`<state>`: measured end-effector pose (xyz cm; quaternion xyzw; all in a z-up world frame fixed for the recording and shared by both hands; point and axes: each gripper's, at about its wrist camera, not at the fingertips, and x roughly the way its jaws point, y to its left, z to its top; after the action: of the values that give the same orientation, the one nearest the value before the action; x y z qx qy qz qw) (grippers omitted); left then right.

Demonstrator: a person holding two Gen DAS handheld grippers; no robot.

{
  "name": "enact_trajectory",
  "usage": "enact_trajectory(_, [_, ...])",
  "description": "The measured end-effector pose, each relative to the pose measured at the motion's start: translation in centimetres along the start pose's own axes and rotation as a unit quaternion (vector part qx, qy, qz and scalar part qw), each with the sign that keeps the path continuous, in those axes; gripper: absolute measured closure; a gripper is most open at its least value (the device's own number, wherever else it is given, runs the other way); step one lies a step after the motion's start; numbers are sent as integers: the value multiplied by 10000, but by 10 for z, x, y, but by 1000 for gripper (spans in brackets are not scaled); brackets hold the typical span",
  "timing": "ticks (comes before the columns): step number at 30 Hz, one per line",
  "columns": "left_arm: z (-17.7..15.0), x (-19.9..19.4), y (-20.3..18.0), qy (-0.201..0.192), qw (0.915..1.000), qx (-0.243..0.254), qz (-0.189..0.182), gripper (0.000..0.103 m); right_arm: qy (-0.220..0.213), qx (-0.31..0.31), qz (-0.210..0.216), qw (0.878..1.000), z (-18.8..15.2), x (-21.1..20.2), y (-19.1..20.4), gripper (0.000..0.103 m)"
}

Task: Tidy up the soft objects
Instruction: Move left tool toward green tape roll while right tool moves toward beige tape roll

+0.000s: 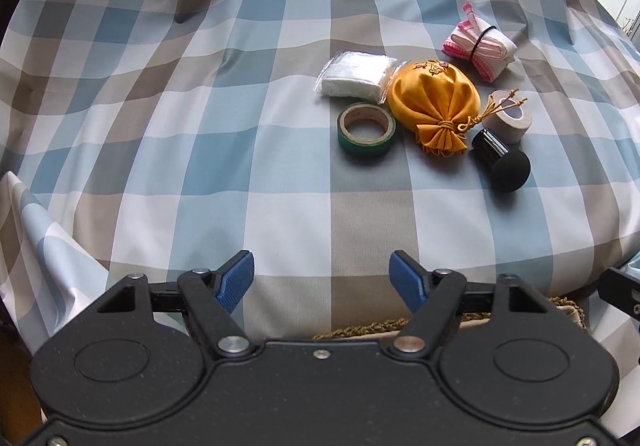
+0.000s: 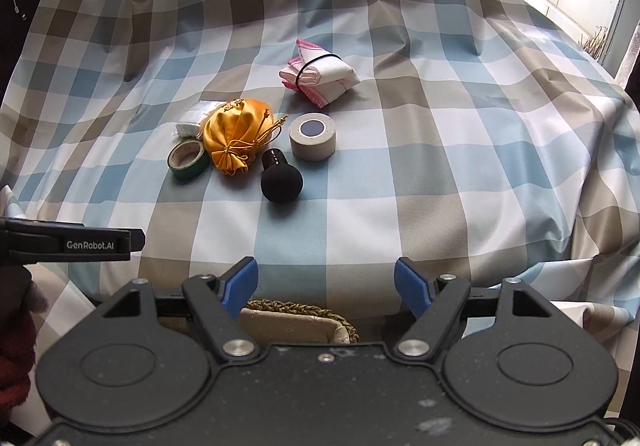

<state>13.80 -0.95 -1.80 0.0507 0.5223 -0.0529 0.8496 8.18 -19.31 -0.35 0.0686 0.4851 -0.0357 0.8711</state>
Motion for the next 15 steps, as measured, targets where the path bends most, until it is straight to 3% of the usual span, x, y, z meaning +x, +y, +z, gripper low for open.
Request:
enact_trajectory(7, [23,29,-9,-110,9997,203,101,32,146,144,-31,9998,14,35,-5,28])
enact_trajectory(15, [41,54,-14,-325,9991,280,-41,32,73,159,19,9998,32,62,-3,28])
